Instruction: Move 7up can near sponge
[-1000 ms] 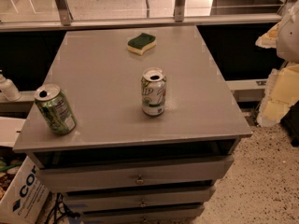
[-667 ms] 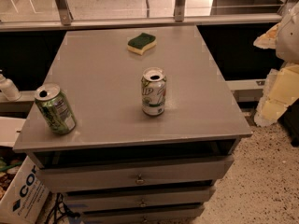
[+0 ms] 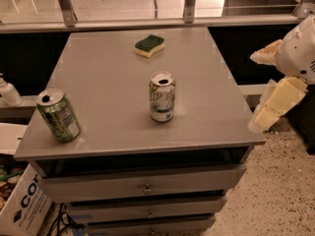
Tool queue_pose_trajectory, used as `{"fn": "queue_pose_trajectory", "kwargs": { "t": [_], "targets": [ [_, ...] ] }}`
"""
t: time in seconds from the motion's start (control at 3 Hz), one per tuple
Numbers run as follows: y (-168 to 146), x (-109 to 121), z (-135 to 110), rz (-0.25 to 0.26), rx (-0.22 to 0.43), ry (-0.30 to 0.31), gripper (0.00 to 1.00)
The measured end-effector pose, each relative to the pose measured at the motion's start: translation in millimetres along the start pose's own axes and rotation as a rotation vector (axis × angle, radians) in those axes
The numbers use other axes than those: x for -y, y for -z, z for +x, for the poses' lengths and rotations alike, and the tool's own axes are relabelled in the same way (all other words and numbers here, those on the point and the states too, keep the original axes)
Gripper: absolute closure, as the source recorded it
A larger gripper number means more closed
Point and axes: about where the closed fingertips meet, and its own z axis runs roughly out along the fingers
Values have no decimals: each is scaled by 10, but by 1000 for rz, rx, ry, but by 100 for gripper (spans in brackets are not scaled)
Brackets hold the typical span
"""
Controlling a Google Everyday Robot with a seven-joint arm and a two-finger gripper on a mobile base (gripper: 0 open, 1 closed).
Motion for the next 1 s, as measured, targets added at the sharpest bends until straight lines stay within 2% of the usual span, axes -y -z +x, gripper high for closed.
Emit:
{"fn": "queue_pose_trajectory", "kwargs": {
  "t": [0.33,1.0],
  "targets": [
    [-276,-6,-86,-62,152,-22,0],
    [-665,-196,-449,-178,412,-6,0]
  ]
}}
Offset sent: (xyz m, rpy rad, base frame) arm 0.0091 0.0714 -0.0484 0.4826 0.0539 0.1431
